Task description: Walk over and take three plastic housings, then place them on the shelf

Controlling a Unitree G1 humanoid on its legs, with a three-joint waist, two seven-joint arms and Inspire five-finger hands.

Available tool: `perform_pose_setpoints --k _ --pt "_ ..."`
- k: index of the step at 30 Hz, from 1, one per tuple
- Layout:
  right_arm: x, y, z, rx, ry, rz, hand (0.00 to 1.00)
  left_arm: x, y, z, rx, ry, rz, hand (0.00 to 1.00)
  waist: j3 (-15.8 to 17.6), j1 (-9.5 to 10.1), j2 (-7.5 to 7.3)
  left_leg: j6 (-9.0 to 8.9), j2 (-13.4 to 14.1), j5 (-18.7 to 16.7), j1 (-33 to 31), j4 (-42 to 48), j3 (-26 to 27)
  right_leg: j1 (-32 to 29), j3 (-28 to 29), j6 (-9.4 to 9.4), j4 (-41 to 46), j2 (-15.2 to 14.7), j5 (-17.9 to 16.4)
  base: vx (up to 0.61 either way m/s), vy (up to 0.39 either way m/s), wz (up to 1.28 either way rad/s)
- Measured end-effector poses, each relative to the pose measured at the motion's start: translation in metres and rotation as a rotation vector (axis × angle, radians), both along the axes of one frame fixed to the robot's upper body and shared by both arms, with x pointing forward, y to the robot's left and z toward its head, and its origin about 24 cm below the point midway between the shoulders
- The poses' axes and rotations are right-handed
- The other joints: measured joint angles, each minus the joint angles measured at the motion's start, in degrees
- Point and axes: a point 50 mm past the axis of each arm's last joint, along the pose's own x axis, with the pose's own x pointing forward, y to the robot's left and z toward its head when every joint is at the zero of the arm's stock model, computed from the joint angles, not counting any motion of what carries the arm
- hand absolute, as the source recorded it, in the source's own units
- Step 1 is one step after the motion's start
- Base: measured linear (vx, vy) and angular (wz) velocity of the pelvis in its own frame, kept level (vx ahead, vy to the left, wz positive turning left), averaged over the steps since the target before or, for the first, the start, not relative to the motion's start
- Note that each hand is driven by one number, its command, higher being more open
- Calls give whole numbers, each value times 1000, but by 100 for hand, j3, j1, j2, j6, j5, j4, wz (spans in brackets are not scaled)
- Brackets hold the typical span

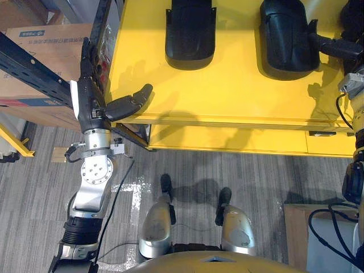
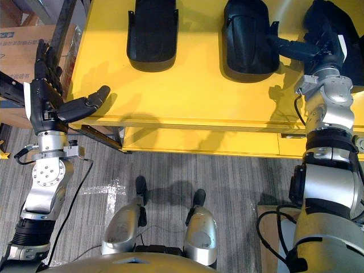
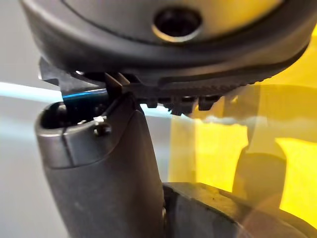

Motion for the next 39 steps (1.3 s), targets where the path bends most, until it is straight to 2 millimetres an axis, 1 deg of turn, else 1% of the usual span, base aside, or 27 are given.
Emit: perform_pose_setpoints --k 12,20,22,24,25,26,27,28,30,31,32,33,34,35,36,38,39 --pt "0 -3 -1 19 1 -40 100 4 -2 -9 19 45 -19 100 -1 42 2 1 -2 18 -20 -20 0 -31 -3 -1 14 -3 -2 0 0 0" --pt "1 1 4 -31 -40 -30 100 4 -2 -9 21 46 -22 100 -3 53 4 0 -1 71 -28 -90 7 -110 11 -5 86 -5 -28 0 0 0" --pt "-4 6 9 -60 -93 -5 100 3 -2 -10 21 49 -21 100 -3 34 4 -1 -3 77 -18 -95 15 -113 15 -5 87 -8 -27 19 -7 -1" --pt "-23 17 19 -145 -229 57 100 -1 -1 -11 17 51 -16 100 -3 23 5 -3 -4 91 2 -98 25 -109 17 1 86 -10 -33 35 -12 -2" --pt "-29 21 22 -172 -260 74 100 -3 -1 -12 12 51 -12 100 -3 6 5 -4 -4 90 4 -101 25 -108 16 3 86 -10 -34 0 0 0" --pt "-42 28 25 -225 -320 104 100 -7 0 -13 0 52 -6 100 -4 -31 4 -8 -5 87 29 -114 25 -85 16 6 83 -11 -37 0 0 0" --pt "-55 35 21 -262 -361 131 100 -12 2 -17 -10 60 7 100 -10 -82 -8 -18 -5 77 110 -147 40 -17 21 25 79 -11 -50 0 0 0" --pt "-61 39 19 -275 -377 142 100 -14 3 -18 -14 65 13 100 -11 -103 -11 -21 -6 75 168 -177 56 24 28 27 75 -11 -59 25 -9 -10" --pt "-86 47 1 -319 -421 129 100 -23 6 -20 -35 62 40 100 -35 -183 -39 -64 -2 3 288 -238 152 84 69 33 43 0 -89 -4 -4 -15" --pt "-90 47 -4 -317 -424 120 100 -25 7 -19 -37 58 46 100 -39 -222 -46 -69 -1 -2 287 -238 167 78 79 34 28 2 -89 -30 7 -13" --pt "-97 48 -15 -307 -413 106 100 -27 8 -20 -34 59 56 100 -62 -265 -67 -68 0 -2 287 -249 203 68 118 57 -27 16 -83 -32 15 -25" --pt "-107 45 -36 -307 -355 58 100 -30 9 -22 -8 69 69 100 -144 -282 -99 -60 10 -21 287 -255 308 36 210 100 -132 38 -49 -25 16 -29" --pt "-111 44 -45 -307 -328 35 100 -30 9 -23 -8 73 69 100 -182 -299 -118 -61 13 -30 283 -255 340 33 227 114 -174 42 -31 -7 12 -28" --pt "-117 43 -59 -305 -288 1 100 -32 10 -25 -10 79 74 100 -232 -362 -160 -53 17 -44 280 -255 370 44 262 124 -245 58 5 29 -2 -29" --pt "-127 40 -76 -325 -221 -63 100 -36 11 -26 -13 83 80 100 -302 -422 -231 -47 56 -80 281 -253 487 29 365 126 -355 87 95 53 -3 -31" --pt "-140 34 -87 -352 -170 -134 100 -38 9 -25 -19 78 76 100 -329 -462 -275 -54 65 -109 278 -252 572 32 437 123 -487 111 191 56 3 -29" --pt "-149 30 -92 -373 -136 -193 100 -40 9 -26 -24 79 77 100 -342 -534 -298 -60 69 -139 276 -239 622 32 491 126 -540 123 232 48 8 -23"
